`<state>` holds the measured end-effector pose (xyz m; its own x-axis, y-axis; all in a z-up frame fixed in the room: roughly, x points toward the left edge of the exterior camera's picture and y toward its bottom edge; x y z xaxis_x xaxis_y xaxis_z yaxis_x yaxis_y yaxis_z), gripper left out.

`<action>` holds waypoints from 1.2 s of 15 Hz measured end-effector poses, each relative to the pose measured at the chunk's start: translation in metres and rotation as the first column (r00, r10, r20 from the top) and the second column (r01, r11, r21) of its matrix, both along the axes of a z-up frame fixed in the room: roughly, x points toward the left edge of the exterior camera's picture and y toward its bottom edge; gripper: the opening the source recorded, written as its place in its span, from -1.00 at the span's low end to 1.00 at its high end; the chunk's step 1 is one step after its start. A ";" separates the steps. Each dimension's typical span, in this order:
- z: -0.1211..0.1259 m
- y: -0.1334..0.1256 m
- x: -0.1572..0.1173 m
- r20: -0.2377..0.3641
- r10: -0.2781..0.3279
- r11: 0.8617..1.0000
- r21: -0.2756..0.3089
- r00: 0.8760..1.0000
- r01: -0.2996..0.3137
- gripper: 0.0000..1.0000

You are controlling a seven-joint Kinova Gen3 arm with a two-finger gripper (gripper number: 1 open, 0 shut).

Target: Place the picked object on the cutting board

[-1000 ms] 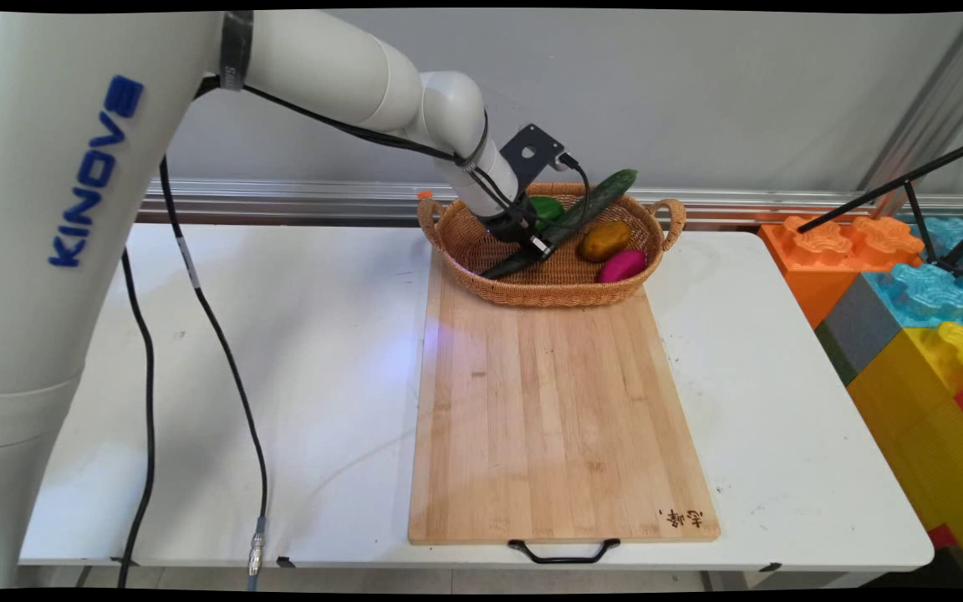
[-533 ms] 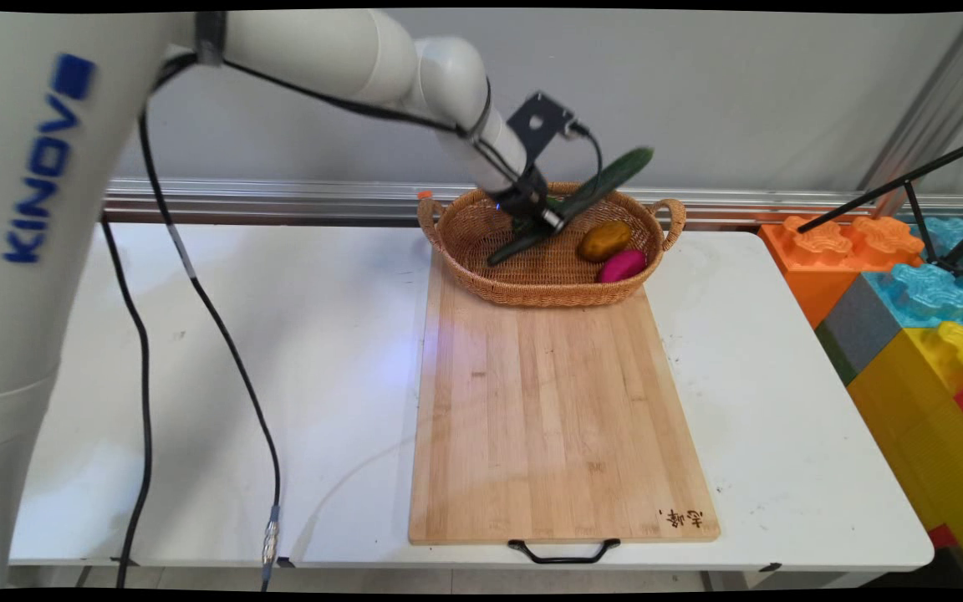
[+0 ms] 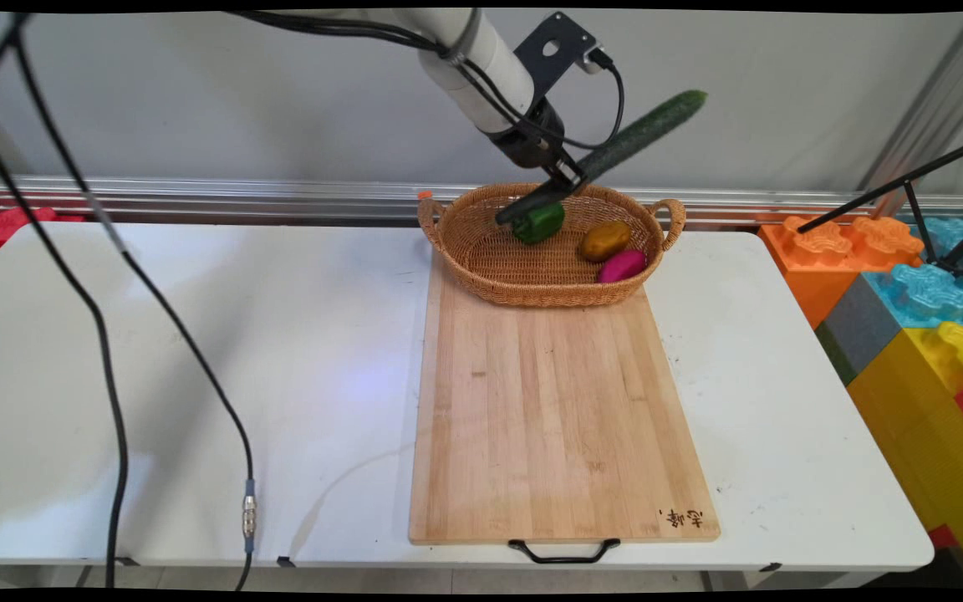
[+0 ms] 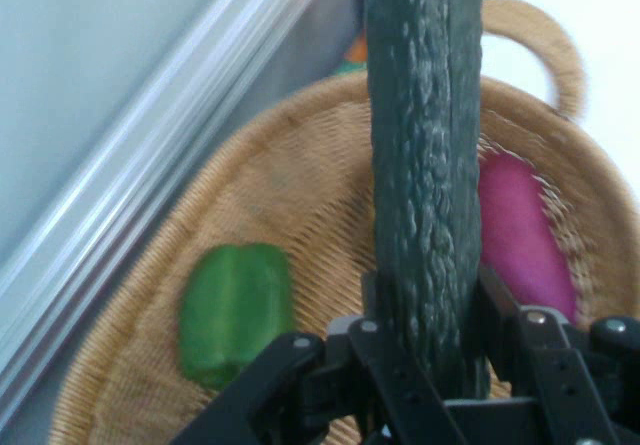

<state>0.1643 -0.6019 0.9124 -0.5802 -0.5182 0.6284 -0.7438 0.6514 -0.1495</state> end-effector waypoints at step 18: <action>-0.048 0.090 0.017 0.202 -0.510 0.858 0.186 0.836 0.478 -1.00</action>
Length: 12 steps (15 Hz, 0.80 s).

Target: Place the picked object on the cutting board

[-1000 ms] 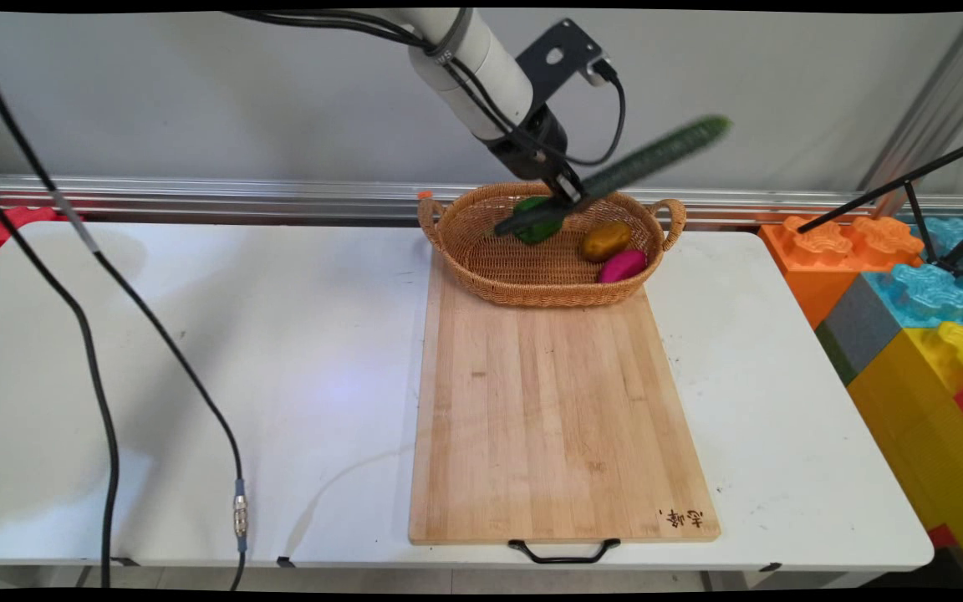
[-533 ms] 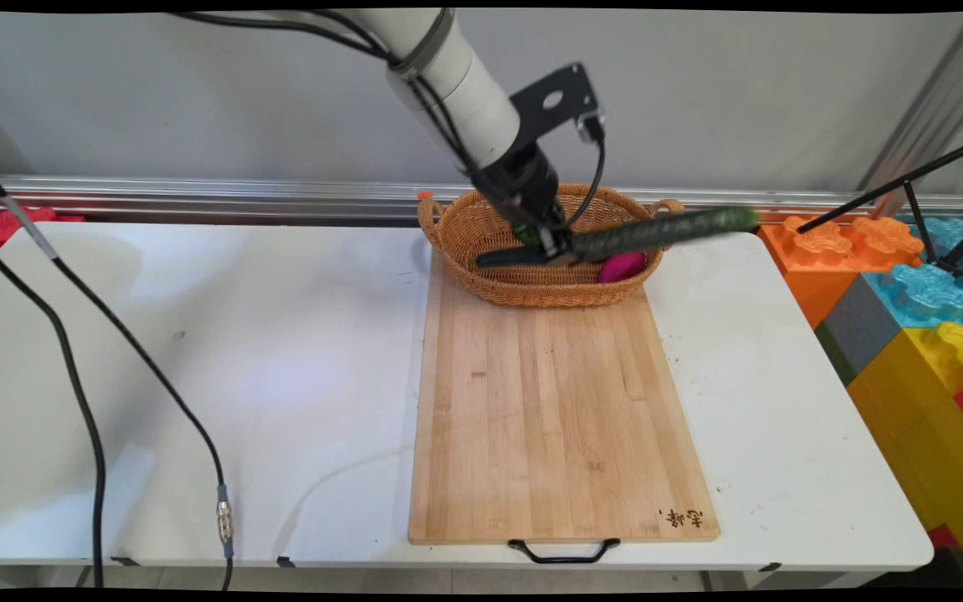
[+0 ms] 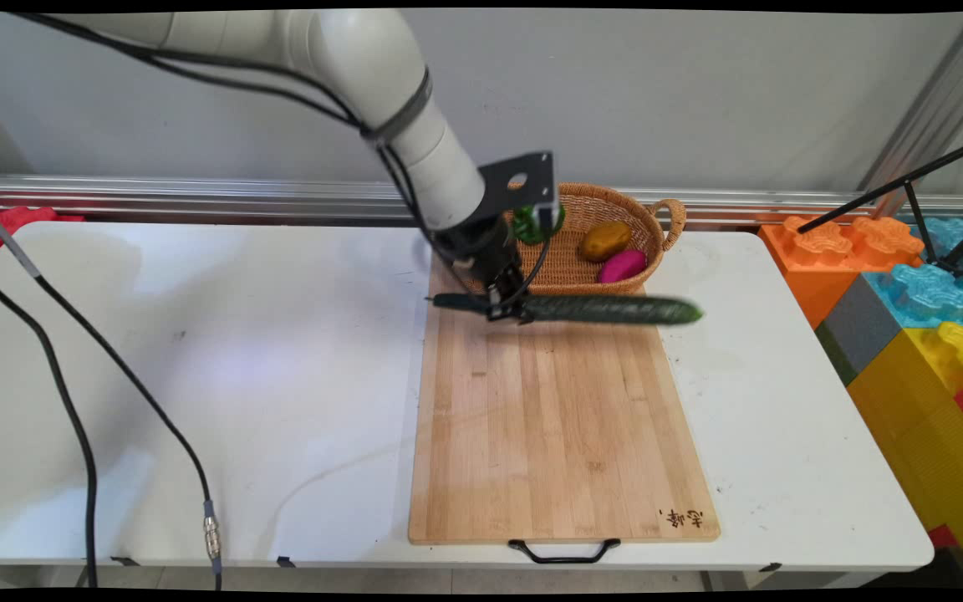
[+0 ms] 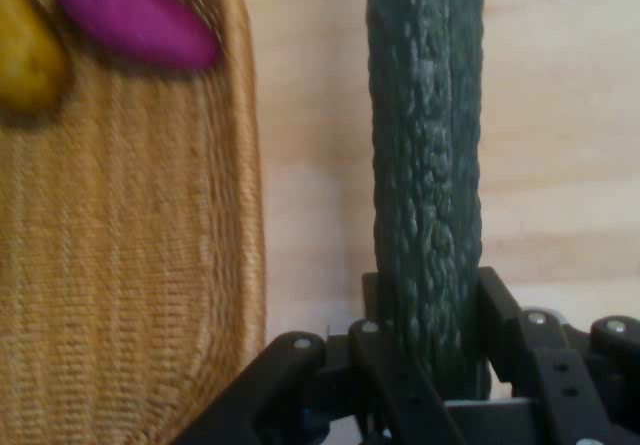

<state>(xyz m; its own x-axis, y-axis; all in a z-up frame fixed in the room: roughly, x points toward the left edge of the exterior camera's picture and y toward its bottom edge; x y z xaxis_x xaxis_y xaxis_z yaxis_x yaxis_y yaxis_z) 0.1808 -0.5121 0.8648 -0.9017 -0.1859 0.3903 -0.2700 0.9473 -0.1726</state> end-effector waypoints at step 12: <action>-0.059 0.003 0.011 0.097 -0.006 1.000 0.011 0.995 0.005 -1.00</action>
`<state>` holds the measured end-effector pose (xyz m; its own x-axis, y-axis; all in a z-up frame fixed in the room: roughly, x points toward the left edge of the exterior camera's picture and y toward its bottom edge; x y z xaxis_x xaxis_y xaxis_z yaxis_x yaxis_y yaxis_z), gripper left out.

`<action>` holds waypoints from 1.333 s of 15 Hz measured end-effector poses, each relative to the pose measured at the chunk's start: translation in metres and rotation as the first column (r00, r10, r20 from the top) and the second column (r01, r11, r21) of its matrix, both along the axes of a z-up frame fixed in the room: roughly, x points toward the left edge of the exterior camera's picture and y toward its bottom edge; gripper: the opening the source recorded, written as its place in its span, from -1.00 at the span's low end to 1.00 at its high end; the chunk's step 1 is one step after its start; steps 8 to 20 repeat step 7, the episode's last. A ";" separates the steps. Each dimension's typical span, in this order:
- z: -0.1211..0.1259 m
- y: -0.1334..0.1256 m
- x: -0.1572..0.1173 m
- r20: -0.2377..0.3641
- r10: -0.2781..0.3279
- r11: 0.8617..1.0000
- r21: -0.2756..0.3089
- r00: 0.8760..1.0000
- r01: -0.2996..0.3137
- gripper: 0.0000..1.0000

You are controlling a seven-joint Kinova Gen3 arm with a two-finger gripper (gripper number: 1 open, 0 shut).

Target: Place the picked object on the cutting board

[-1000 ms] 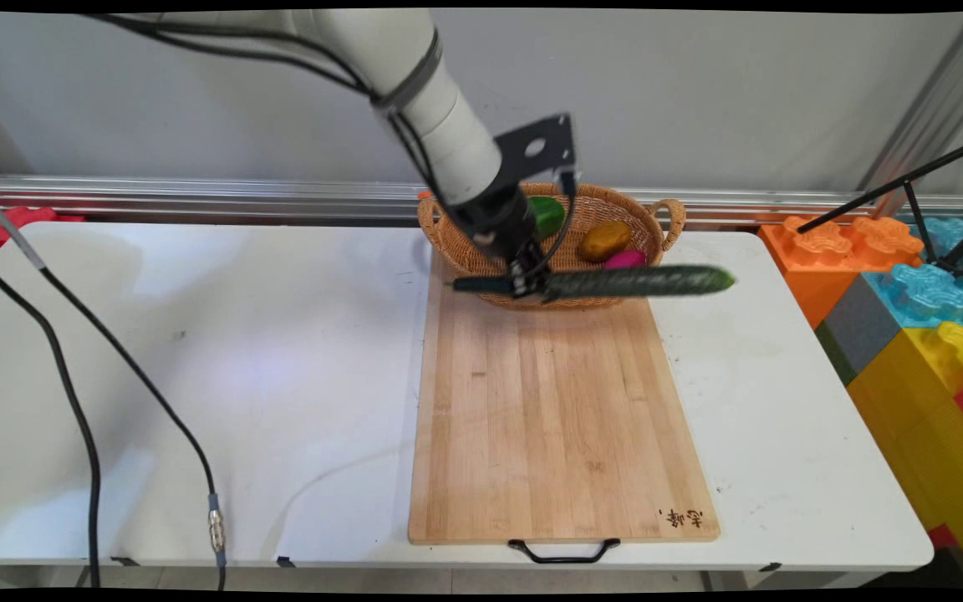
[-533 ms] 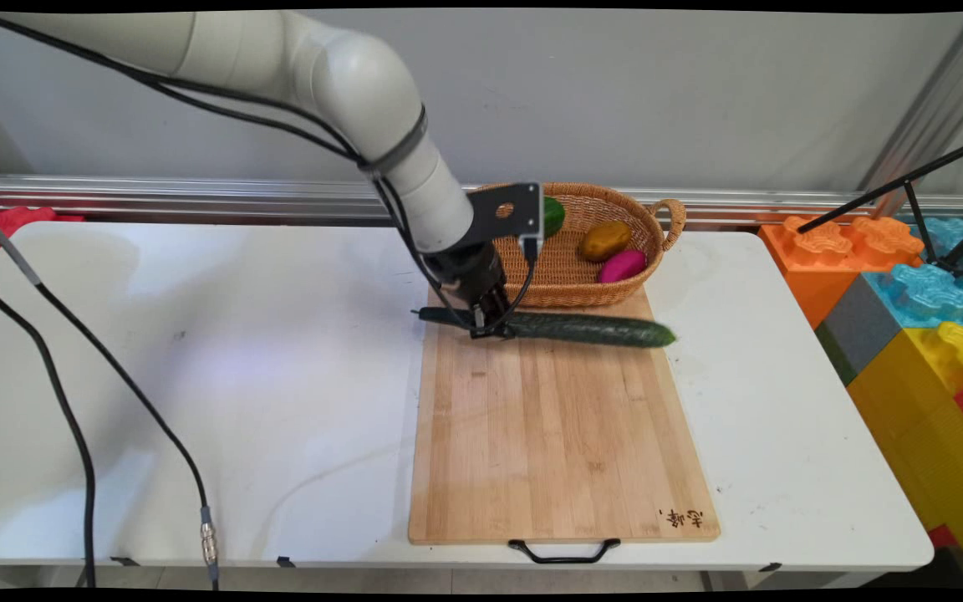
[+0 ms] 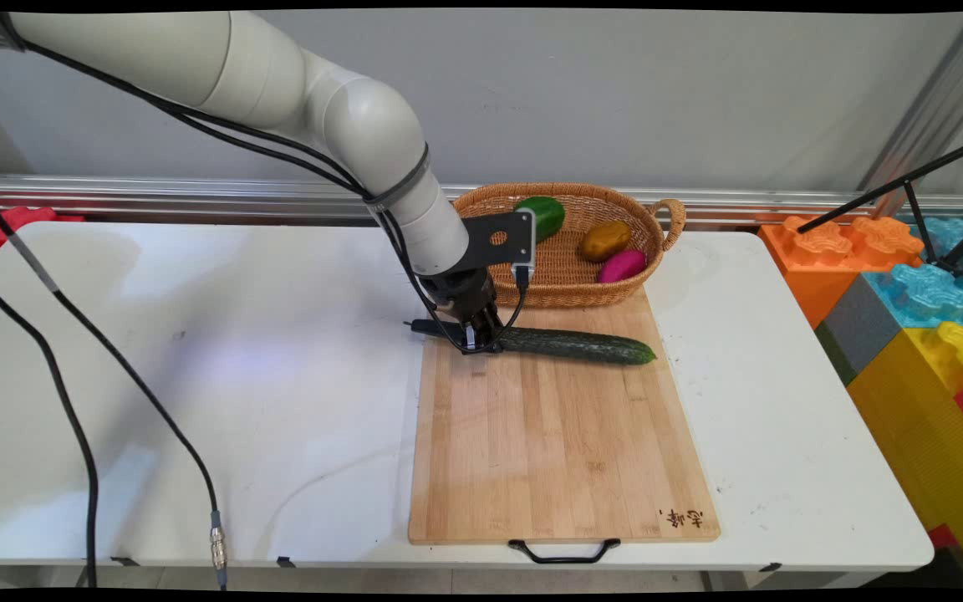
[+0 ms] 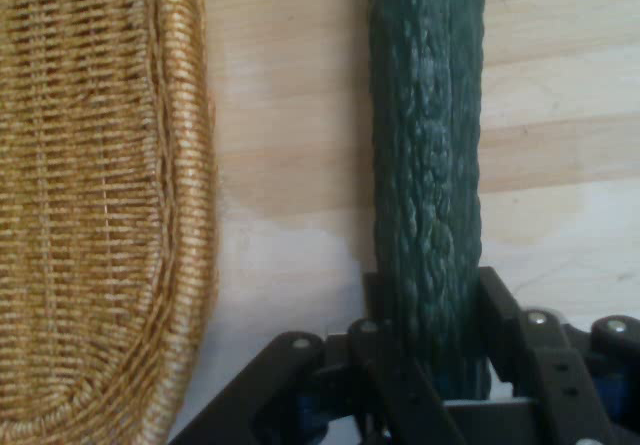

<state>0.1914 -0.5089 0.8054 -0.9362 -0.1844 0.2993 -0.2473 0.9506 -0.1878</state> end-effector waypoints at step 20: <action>-0.001 0.005 0.002 0.002 -0.023 0.999 0.025 1.000 0.023 1.00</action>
